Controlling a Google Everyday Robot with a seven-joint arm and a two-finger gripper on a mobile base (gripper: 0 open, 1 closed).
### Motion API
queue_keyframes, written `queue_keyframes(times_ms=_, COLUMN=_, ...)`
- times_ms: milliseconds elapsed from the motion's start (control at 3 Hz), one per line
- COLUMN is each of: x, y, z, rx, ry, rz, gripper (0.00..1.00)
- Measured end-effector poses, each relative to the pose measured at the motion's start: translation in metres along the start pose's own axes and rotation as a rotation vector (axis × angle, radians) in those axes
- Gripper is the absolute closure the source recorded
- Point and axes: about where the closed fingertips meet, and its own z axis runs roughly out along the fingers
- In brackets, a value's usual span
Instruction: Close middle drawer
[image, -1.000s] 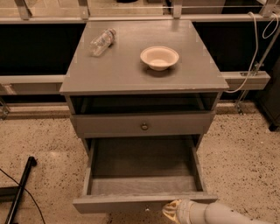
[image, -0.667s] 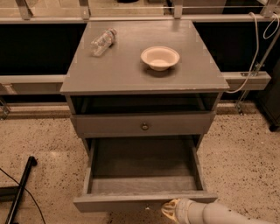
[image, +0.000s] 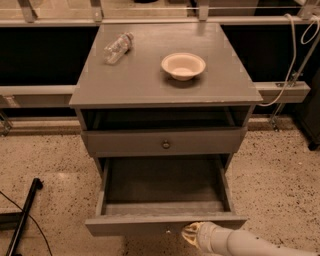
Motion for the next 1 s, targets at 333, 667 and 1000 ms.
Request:
queue_keyframes(times_ms=333, x=-0.016, y=-0.031, z=0.011, rx=0.083, ry=-0.037, rz=-0.081, gripper=1.0)
queue_keyframes(times_ms=667, x=-0.035, y=-0.068, z=0.015, rx=0.157, ry=-0.093, rz=-0.14, gripper=1.0)
queue_keyframes(times_ms=1000, x=-0.047, y=-0.108, z=0.022, rx=0.182, ry=-0.113, rz=-0.182, gripper=1.0)
